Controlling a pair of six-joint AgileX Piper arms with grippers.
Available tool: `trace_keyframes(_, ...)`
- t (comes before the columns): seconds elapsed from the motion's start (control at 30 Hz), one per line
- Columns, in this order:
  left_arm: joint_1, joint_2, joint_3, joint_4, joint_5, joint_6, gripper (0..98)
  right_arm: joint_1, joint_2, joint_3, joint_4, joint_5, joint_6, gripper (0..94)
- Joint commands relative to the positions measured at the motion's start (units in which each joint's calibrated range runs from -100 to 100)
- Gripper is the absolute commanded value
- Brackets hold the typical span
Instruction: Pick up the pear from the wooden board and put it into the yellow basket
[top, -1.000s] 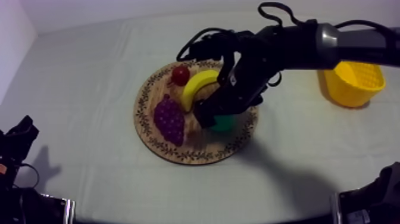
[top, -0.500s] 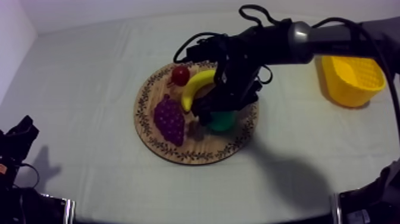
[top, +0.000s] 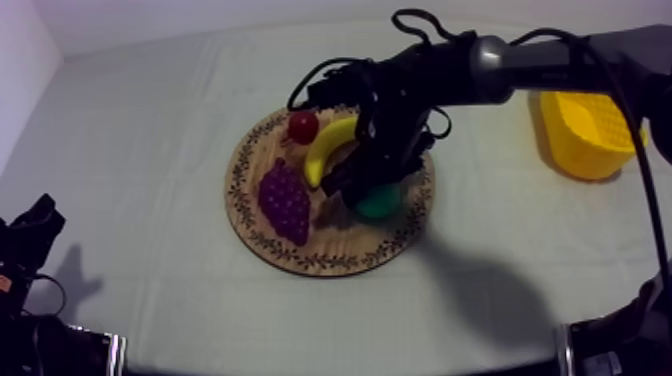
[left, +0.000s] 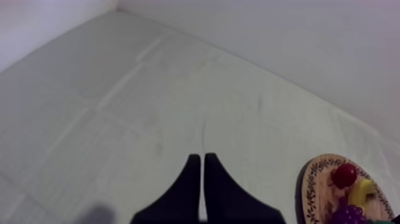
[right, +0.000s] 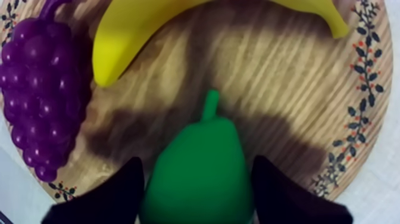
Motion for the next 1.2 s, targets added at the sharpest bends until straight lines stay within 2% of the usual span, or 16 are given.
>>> trace_keyframes(0.0,0.0,0.0,0.0,0.00,0.0,0.0,0.1,0.0,-0.1,0.1,-0.2,-0.2,0.4,39.2)
trace_keyframes(0.2,0.0,0.0,0.0,0.00,0.0,0.0,0.1,0.6,-4.0,1.5,0.1,-0.9,0.8,35.8)
trace_keyframes(0.37,0.0,0.0,0.0,0.00,0.0,0.0,0.1,3.0,-12.3,3.3,1.8,-1.9,0.2,36.3)
trace_keyframes(0.6,0.0,0.0,0.0,0.00,0.0,0.0,0.1,9.9,-25.3,4.0,7.5,-2.5,-3.9,38.1)
trace_keyframes(0.97,0.0,0.0,0.0,0.00,0.0,0.0,0.1,27.0,-36.3,5.5,18.6,-5.7,-13.7,38.2)
trace_keyframes(1.17,0.0,0.0,0.0,0.00,0.0,0.0,0.1,33.1,-34.0,8.1,20.9,-6.5,-15.0,37.7)
